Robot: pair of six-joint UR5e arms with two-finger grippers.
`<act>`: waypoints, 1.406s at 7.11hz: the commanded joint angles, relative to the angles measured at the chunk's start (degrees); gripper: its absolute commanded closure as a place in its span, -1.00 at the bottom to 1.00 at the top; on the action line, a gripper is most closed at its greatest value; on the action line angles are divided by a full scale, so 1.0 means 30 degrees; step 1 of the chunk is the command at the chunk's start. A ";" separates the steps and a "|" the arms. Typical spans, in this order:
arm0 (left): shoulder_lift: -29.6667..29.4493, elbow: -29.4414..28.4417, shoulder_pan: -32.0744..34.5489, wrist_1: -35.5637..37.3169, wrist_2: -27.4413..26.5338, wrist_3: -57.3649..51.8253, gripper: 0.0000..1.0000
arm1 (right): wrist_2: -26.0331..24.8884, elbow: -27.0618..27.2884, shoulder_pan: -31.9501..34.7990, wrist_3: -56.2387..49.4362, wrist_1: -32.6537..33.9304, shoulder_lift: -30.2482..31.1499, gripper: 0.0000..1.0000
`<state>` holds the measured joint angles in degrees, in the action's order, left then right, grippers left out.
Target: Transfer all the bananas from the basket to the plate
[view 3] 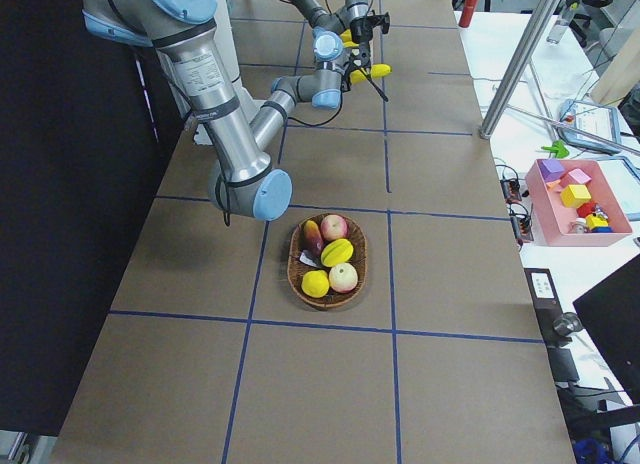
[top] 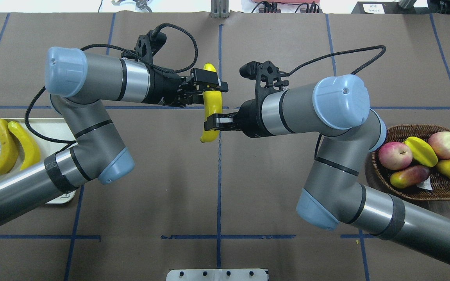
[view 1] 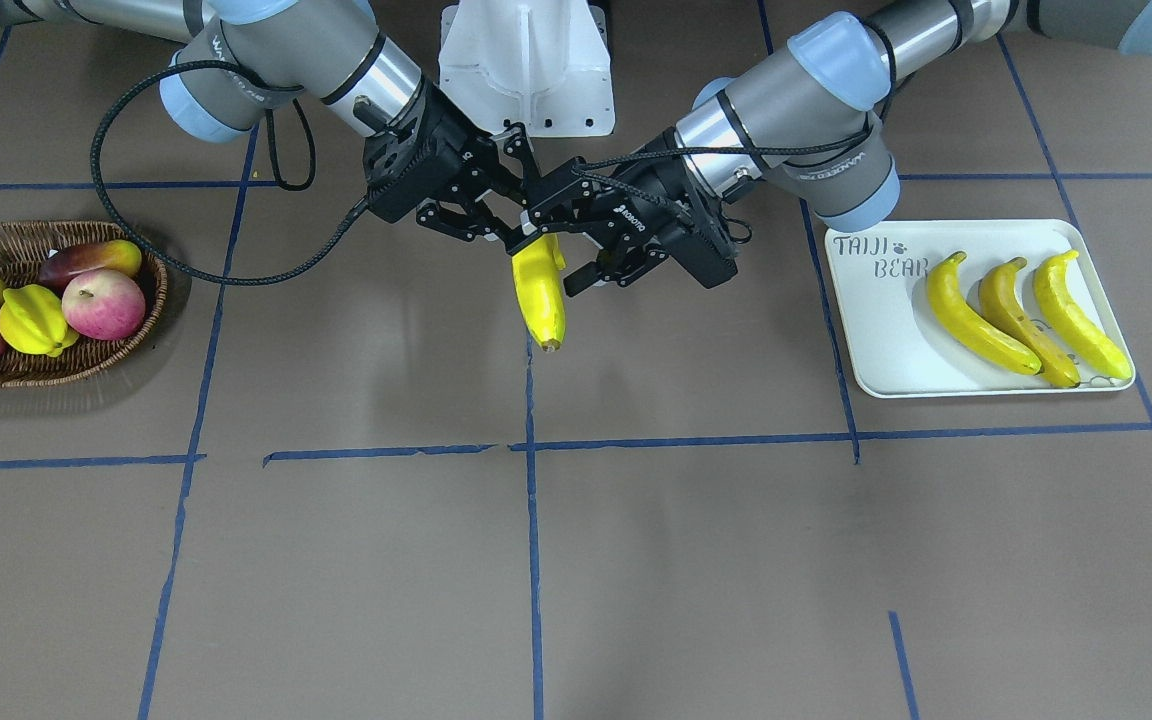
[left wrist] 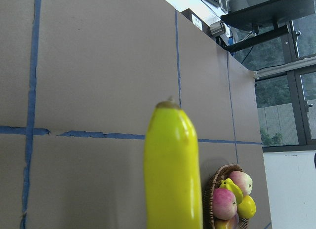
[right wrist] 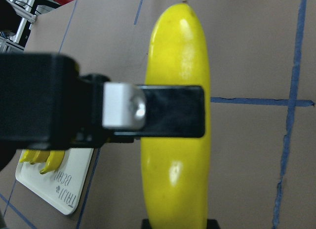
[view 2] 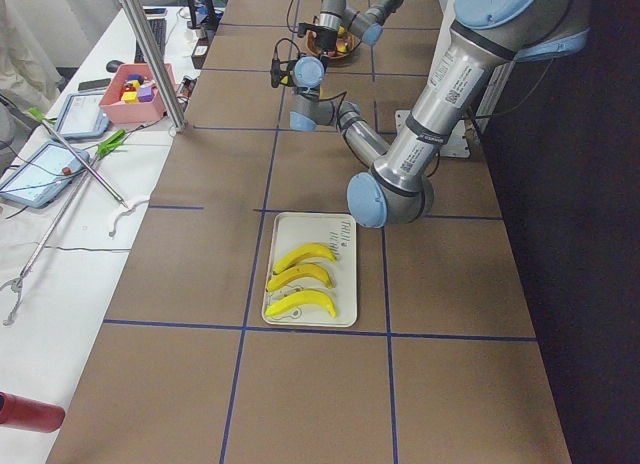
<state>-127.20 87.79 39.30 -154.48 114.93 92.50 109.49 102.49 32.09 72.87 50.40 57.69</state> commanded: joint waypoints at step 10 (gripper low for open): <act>0.3833 0.0471 0.1049 0.0311 0.0651 -0.0044 1.00 | 0.4659 0.0174 0.3594 -0.0354 0.0368 0.1180 -0.99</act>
<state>-120.14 88.69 41.91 -153.52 115.65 92.44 119.98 103.42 39.78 72.37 51.28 59.11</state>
